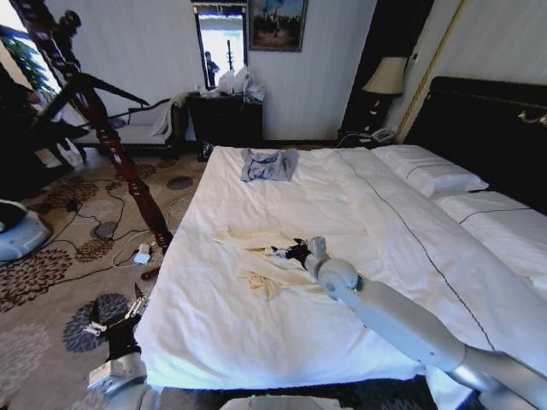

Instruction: Pick up the clothes from the bed and hang them on the clothes hanger.

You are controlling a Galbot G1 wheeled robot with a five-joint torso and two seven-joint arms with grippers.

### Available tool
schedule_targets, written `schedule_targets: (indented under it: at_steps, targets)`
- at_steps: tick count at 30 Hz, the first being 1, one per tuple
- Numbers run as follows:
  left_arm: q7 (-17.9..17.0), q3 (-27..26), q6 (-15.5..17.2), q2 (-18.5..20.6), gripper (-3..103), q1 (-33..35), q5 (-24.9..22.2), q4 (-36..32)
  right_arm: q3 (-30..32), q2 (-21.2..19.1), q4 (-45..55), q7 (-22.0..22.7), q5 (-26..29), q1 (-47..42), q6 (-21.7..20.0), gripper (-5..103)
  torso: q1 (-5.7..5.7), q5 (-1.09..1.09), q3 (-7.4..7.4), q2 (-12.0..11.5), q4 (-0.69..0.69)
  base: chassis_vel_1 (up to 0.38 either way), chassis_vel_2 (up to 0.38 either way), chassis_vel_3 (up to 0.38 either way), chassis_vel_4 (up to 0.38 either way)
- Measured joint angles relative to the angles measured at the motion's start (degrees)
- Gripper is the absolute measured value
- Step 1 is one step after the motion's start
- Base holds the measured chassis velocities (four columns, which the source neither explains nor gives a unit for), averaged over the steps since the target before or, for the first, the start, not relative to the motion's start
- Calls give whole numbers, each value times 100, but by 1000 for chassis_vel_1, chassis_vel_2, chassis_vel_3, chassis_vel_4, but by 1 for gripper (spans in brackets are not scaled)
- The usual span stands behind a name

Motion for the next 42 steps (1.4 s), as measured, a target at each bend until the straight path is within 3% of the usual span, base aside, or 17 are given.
schedule_targets:
  at_steps: [3, 6, 13, 15, 19, 20, 23, 24, 29, 30, 33, 34, 39, 40, 42]
  targets:
    - [-5, 13, 2, 0, 100, -22, -1, 23, 2, -16, -17, 15, -185, -26, -39, 100, 0, 1, 0, 0, 1, 0, 0, 0, 0]
    - [-5, 67, 3, 0, 100, -16, 2, 41, -136, -108, -234, -153, -1259, -147, -67, 100, 0, 2, 0, 0, -2, 0, 0, 0, 0]
    - [-11, 44, -1, 3, 100, -6, -4, 66, -305, 61, -493, -152, -1661, -178, -123, 96, 0, 2, 0, 0, 2, 0, 0, 0, 0]
    - [-15, 11, -3, 29, 100, 12, -30, 66, -376, 146, -657, -113, -1700, -96, -159, 87, 0, 1, 0, 0, 2, 0, 0, 0, 0]
    - [-17, -66, -3, 58, 100, 12, -103, 66, -452, 207, -764, -63, -1698, -14, -197, 82, 0, 1, 0, 0, 2, 0, 0, 0, 0]
    - [-18, -83, -3, 67, 100, 12, -117, 66, -464, 220, -780, -43, -1694, 0, -214, 70, 0, 1, 0, 0, 2, 0, 0, 0, 0]
    - [-19, -126, -4, 87, 100, 9, -162, 72, -494, 247, -820, 26, -1673, 30, -282, 70, 0, 1, 0, 0, 1, 0, 0, 0, 0]
    - [-19, -145, -4, 98, 100, 6, -186, 79, -516, 261, -849, 78, -1656, 55, -321, 60, 0, 1, 0, 0, 1, 0, 0, 0, 0]
    - [-19, -166, -6, 113, 100, -6, -224, 107, -549, 291, -908, 151, -1596, 100, -406, 56, 0, 2, 0, 0, 1, 0, 0, 0, 0]
    - [-19, -169, -11, 114, 100, -16, -227, 132, -559, 303, -932, 162, -1586, 111, -426, 50, 0, 1, 0, 1, 1, 0, 0, 0, 0]
    - [-20, -169, -18, 115, 100, -28, -231, 154, -563, 311, -956, 162, -1586, 120, -435, 45, 0, 1, 0, 1, 1, 0, 0, 0, 0]
    - [-20, -169, -22, 115, 100, -41, -233, 168, -565, 309, -968, 162, -1598, 122, -438, 35, 0, 1, 0, 1, 1, 0, 0, 0, 0]
    - [-29, -169, -26, 119, 100, -65, -234, 201, -563, 289, -1005, 153, -1654, 127, -429, 24, 0, 1, 0, 1, 1, 0, 0, 0, 0]
    - [-33, -170, -27, 119, 100, -77, -236, 208, -558, 277, -1030, 136, -1678, 129, -409, 13, 0, 1, 0, 1, 1, 0, 0, 0, 0]
    - [-36, -170, -27, 118, 100, -85, -238, 209, -554, 266, -1041, 110, -1699, 129, -388, 8, 0, 2, 0, 1, 1, 0, 0, 0, 0]
